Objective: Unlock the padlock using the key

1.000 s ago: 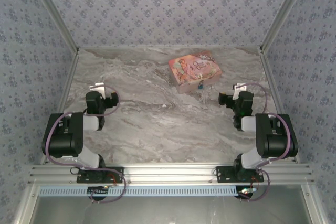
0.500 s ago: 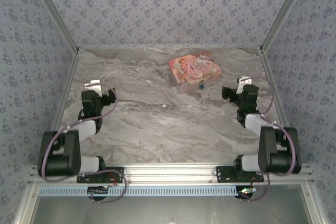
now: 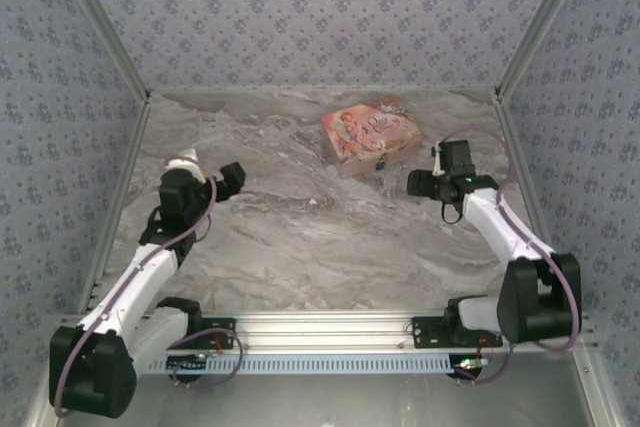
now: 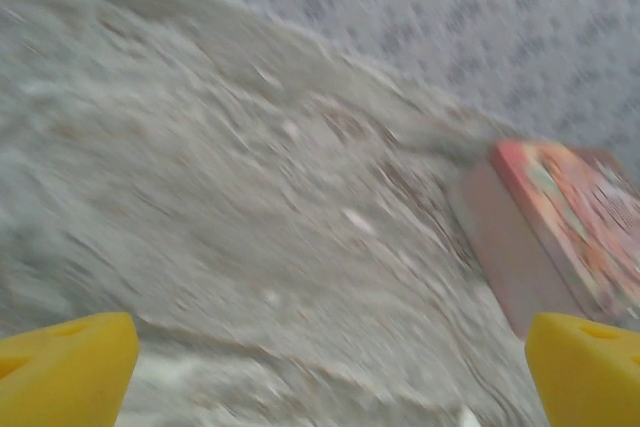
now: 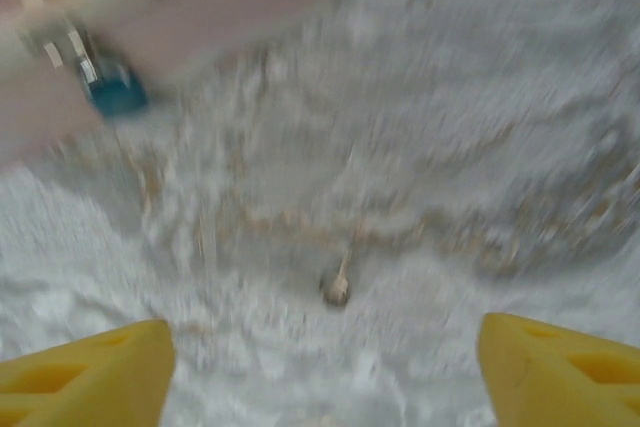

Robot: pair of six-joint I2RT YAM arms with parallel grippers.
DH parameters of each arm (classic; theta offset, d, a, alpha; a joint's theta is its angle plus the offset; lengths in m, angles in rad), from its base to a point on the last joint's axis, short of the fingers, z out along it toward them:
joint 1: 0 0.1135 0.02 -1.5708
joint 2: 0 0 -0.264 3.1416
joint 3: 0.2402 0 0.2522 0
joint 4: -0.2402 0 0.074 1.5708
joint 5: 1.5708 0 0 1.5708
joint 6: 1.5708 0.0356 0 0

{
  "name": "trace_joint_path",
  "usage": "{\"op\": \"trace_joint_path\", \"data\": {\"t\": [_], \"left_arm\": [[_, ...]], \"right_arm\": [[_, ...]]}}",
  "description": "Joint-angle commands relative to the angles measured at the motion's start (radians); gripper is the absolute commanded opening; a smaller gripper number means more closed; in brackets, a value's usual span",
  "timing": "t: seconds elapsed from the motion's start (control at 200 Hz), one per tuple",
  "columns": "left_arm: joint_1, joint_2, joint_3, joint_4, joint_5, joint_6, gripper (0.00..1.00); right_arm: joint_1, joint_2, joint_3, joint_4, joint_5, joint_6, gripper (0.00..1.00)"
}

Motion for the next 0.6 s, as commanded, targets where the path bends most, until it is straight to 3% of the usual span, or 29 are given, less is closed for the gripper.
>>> {"op": "trace_joint_path", "data": {"t": [0.0, 0.07, 0.175, 0.595], "left_arm": [[-0.092, 0.028, -0.015, -0.016, 0.015, -0.073, 0.99], [-0.138, 0.061, -0.011, 0.004, -0.003, -0.075, 0.99], [-0.172, 0.113, 0.006, 0.013, -0.022, -0.074, 0.99], [-0.214, 0.227, 0.055, 0.031, -0.036, -0.082, 0.99]], "right_arm": [[0.019, 0.090, 0.059, -0.199, 0.038, 0.009, 0.73], [0.022, 0.143, 0.085, -0.205, 0.038, 0.000, 0.65], [0.038, 0.214, 0.124, -0.214, 0.059, -0.017, 0.62], [0.062, 0.404, 0.223, -0.196, 0.130, -0.050, 0.46]]}}
